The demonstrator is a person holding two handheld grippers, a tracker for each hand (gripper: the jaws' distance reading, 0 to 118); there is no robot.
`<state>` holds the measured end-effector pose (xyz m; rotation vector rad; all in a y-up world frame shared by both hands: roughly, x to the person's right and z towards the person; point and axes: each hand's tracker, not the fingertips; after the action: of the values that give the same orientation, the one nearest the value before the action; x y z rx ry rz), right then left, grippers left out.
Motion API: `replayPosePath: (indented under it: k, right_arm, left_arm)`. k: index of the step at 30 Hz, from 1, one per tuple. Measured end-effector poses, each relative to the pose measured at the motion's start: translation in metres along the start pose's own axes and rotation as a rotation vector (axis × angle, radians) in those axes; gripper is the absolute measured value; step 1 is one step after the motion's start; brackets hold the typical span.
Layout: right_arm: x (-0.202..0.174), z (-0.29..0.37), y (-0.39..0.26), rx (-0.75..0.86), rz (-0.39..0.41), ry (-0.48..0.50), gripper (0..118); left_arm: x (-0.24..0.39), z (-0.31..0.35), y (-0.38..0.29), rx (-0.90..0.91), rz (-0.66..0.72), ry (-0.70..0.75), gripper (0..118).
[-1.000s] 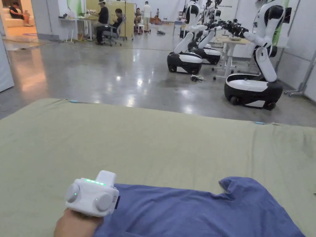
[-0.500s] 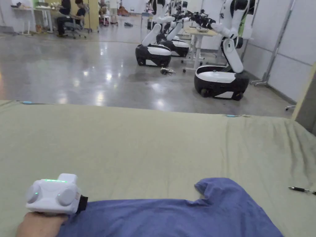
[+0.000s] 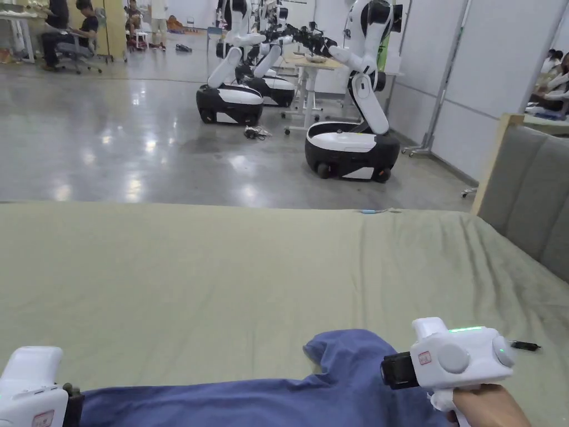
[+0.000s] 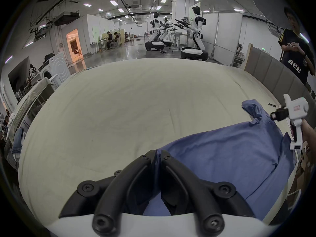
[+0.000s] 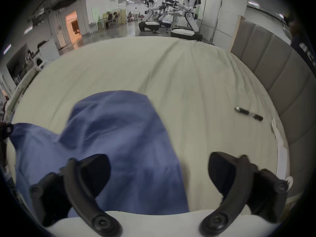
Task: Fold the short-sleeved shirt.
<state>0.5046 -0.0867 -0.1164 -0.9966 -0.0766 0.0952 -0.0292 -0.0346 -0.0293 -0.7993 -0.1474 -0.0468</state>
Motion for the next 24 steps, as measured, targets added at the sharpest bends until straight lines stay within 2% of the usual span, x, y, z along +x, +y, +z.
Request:
replayPosePath:
  k: [2,3,5,6,7,8,9,11,14,17,24]
  right_arm:
    - [-0.006,-0.006,0.006,-0.036,0.029,-0.048,108]
    - [-0.01,-0.007,0.007,-0.076,0.038,-0.039,90]
    - [-0.007,-0.036,-0.007,-0.154,0.026,0.011,66]
    - [-0.008,-0.028,-0.008,-0.085,-0.024,0.055,43]
    - [-0.01,-0.021,-0.008,-0.067,-0.017,0.014,43]
    - [-0.014,-0.01,-0.01,-0.049,0.008,0.024,32]
    - [-0.017,-0.002,-0.011,-0.024,0.07,0.0,5]
    - [-0.022,0.021,-0.015,0.072,0.115,-0.015,4]
    - [-0.021,0.071,-0.014,0.16,0.099,0.024,4]
    - [-0.018,0.127,-0.026,0.249,0.127,0.028,4]
    - [-0.006,0.226,-0.115,0.324,0.114,0.072,4]
  left_arm:
    - [0.0,0.001,0.0,-0.003,-0.003,0.008,7]
    - [-0.004,-0.002,-0.001,-0.007,0.001,0.01,7]
    - [-0.006,-0.005,-0.001,-0.017,0.009,0.012,7]
    - [-0.006,-0.006,0.0,-0.021,0.003,0.019,7]
    - [-0.008,-0.007,-0.001,-0.021,0.001,0.025,7]
    - [-0.008,-0.009,0.0,-0.026,-0.003,0.023,7]
    - [-0.008,-0.008,0.002,-0.025,-0.005,0.02,7]
    - [-0.01,0.0,0.003,-0.004,0.041,-0.023,7]
    - [-0.009,0.028,0.006,0.042,0.027,0.022,7]
    - [-0.012,0.074,0.001,0.09,0.021,0.01,7]
    - [-0.024,0.178,-0.061,0.165,0.039,-0.018,7]
